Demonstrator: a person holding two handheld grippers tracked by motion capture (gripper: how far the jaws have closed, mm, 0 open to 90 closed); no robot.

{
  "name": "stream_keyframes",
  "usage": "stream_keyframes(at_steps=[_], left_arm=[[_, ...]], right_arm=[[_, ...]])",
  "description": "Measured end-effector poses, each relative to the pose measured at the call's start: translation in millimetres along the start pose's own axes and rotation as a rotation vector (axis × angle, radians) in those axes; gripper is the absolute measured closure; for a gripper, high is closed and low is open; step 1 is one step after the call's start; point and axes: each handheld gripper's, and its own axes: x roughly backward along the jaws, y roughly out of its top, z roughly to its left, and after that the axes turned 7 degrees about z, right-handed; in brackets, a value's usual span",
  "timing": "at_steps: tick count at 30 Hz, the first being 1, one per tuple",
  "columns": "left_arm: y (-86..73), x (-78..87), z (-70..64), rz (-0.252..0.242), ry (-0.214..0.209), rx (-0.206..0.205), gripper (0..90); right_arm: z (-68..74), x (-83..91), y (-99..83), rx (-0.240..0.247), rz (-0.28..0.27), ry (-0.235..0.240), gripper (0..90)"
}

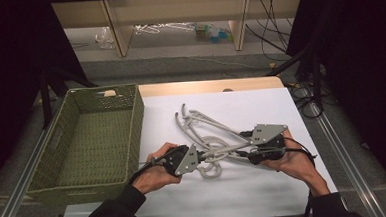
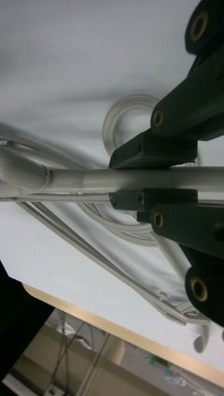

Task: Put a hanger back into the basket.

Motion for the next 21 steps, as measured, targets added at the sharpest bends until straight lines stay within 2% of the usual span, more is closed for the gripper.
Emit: stream_keyframes(at_steps=[1,2,3,5,7,8,9,10,11,12,13,14,15,16,17,18,19,21], left_arm=[[-0.3,1.8,2.0,0.008,-0.012,0.036,79.2],[-0.4,3.1,3.2,0.003,-0.017,0.066,79.2],[-0.4,3.1,3.2,0.003,-0.017,0.066,79.3],[-0.1,5.9,6.6,0.001,-0.027,0.117,79.2],[0.0,10.5,10.8,-0.005,-0.045,0.190,79.2],[0.9,15.9,13.8,-0.014,-0.054,0.265,79.2],[0.9,15.9,13.8,-0.014,-0.054,0.265,79.2],[1.2,22.9,18.0,-0.035,-0.063,0.355,79.2],[1.2,22.9,18.0,-0.035,-0.063,0.355,79.2],[1.1,27.0,19.9,-0.042,-0.069,0.411,79.2],[1.3,31.8,21.2,-0.062,-0.082,0.489,79.2],[0.0,39.6,24.5,-0.073,-0.092,0.538,79.2],[-1.2,43.5,25.6,-0.083,-0.101,0.580,79.2],[-2.6,47.7,27.5,-0.095,-0.106,0.606,79.2],[-2.6,47.7,27.5,-0.095,-0.106,0.606,79.2],[-4.2,52.8,28.2,-0.111,-0.107,0.639,79.2],[-5.2,56.1,28.3,-0.118,-0.115,0.654,79.2],[-8.0,71.9,27.1,-0.137,-0.125,0.690,79.3]], right_arm=[[-3.4,5.7,1.0,-0.063,-0.060,-0.012,36.9],[-4.2,8.5,1.5,-0.091,-0.069,-0.006,35.8],[-3.8,10.9,2.0,-0.101,-0.067,-0.007,35.0],[-2.0,14.3,2.8,-0.111,-0.071,-0.010,34.6],[-0.8,15.6,3.2,-0.122,-0.077,-0.012,34.1],[1.2,18.1,4.7,-0.142,-0.083,-0.021,33.7],[1.2,18.1,4.7,-0.142,-0.083,-0.021,33.7],[5.1,20.7,7.1,-0.152,-0.092,-0.022,33.4],[7.4,21.4,8.2,-0.156,-0.100,-0.026,33.4],[7.4,21.4,8.2,-0.156,-0.100,-0.026,33.4],[10.3,21.5,8.9,-0.177,-0.104,-0.031,32.9],[16.8,19.7,8.5,-0.220,-0.110,-0.030,30.7],[20.3,17.4,7.7,-0.229,-0.116,-0.021,30.6],[23.6,15.5,6.6,-0.236,-0.117,-0.016,30.6],[23.6,15.5,6.6,-0.236,-0.117,-0.016,30.6],[27.1,13.8,5.5,-0.245,-0.116,-0.006,30.3],[31.4,11.9,4.1,-0.251,-0.111,0.003,30.2],[41.4,8.1,0.2,-0.261,-0.116,0.015,29.4]])
